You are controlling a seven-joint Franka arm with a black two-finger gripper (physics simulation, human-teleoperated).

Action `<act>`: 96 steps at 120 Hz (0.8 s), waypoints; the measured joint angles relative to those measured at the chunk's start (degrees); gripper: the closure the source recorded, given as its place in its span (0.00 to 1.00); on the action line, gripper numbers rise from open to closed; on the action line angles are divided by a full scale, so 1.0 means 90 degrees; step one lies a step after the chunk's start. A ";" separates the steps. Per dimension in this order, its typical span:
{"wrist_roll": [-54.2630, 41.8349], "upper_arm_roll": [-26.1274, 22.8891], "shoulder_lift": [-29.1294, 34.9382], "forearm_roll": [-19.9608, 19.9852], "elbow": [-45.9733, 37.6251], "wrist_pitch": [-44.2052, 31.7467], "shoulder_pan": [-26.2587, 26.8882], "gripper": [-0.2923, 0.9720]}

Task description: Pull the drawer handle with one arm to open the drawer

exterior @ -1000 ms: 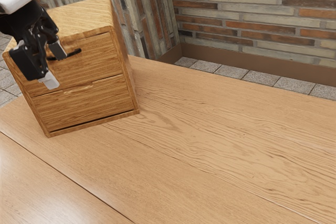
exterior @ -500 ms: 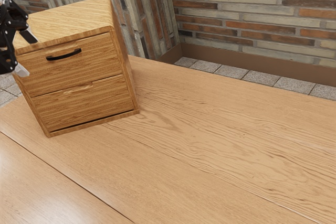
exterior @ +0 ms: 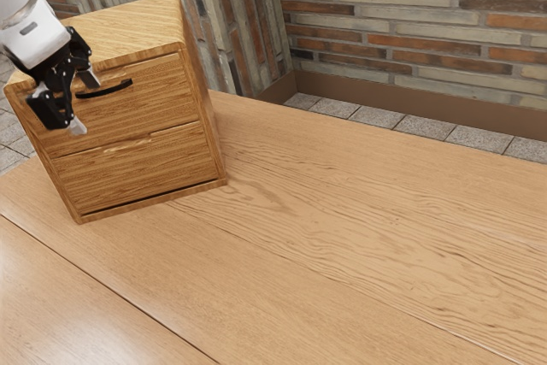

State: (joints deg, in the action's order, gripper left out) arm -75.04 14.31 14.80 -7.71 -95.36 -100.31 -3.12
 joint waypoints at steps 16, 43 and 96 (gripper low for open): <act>0.0062 0.0058 -0.0730 -0.0006 0.0517 -0.0146 -0.0010 0.23; 0.0226 0.0271 -0.1367 -0.0105 0.0787 -0.0335 0.0135 0.23; 0.0712 0.0671 -0.1814 -0.0118 0.1355 -0.0515 -0.0589 0.23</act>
State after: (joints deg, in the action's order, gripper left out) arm -68.64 20.35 -1.52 -8.77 -83.16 -104.95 -8.42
